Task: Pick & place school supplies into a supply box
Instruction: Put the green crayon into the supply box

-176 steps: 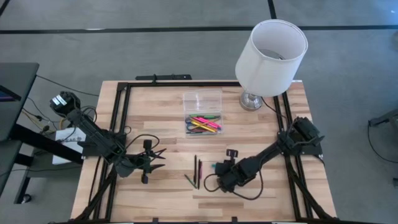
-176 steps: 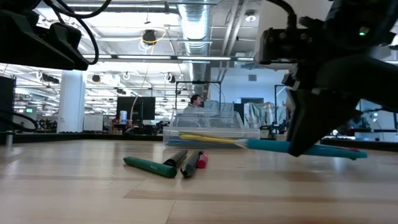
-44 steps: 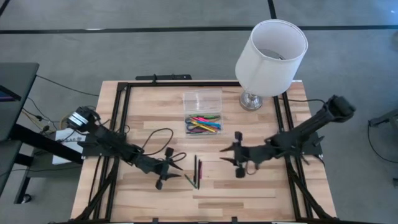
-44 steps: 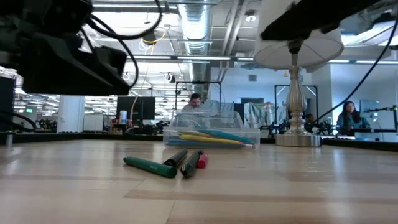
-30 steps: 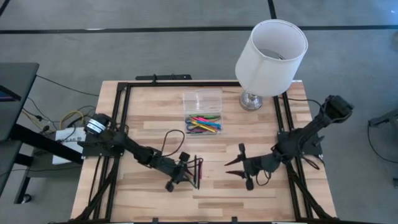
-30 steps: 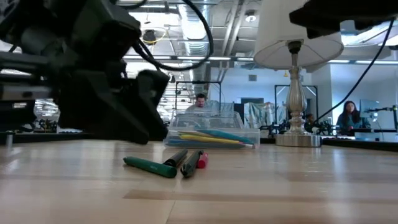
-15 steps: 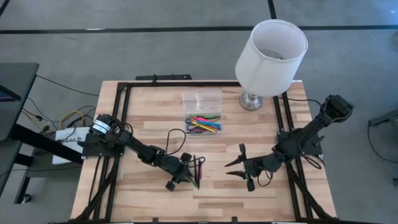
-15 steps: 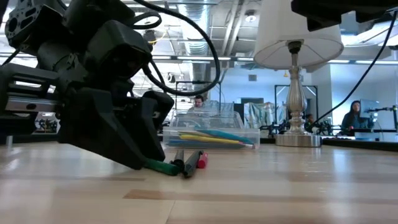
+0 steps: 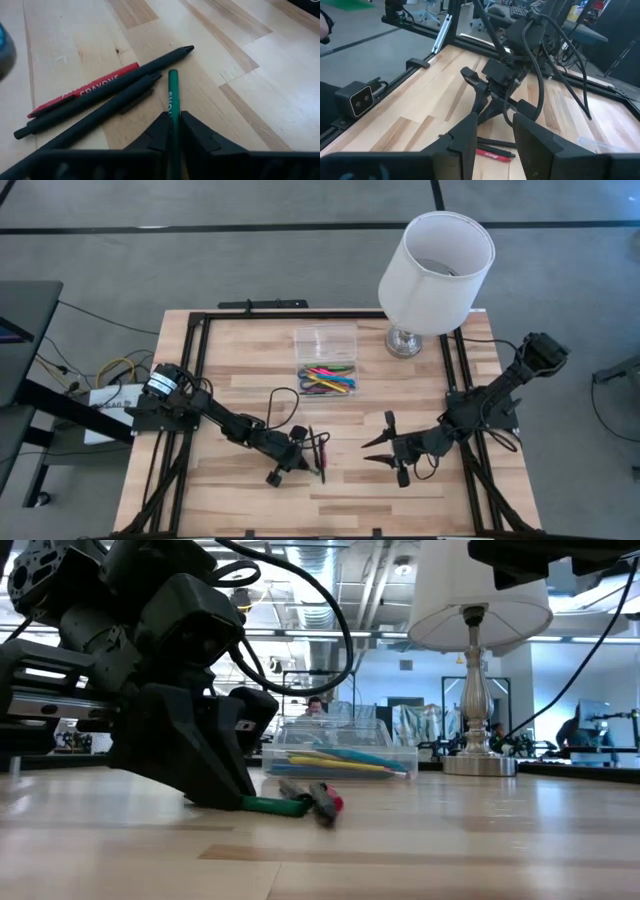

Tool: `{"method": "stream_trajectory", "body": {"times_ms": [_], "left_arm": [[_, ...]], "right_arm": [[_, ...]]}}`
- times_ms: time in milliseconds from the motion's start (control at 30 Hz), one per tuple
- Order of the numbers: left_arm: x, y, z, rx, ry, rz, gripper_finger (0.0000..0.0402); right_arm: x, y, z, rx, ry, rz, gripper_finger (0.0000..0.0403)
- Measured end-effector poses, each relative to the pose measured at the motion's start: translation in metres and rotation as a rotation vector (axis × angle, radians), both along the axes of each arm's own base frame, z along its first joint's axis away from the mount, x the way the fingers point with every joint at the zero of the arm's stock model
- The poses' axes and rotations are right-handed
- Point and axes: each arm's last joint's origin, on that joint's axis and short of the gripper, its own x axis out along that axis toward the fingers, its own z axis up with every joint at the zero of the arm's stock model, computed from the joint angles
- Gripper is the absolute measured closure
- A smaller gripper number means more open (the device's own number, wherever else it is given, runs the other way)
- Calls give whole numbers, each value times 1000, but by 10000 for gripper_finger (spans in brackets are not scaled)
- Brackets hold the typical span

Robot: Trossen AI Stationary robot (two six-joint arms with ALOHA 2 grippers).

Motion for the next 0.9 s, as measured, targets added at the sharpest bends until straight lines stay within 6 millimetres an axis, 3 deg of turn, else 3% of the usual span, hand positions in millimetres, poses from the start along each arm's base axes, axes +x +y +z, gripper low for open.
{"method": "stream_trajectory", "body": {"times_ms": [167, 433, 733, 900], "left_arm": [[-1, 1, -1, 6, 23, 10, 391], [-3, 3, -5, -33, 104, 91, 355], [-6, 4, -7, -50, 158, 128, 385], [-7, 5, -5, -63, 177, 150, 376]], "right_arm": [[0, 0, 0, 0, 0, 0, 282], [0, 0, 0, 1, 0, 0, 282], [0, 0, 0, 0, 0, 0, 282], [0, 0, 0, 1, 0, 0, 282]]}}
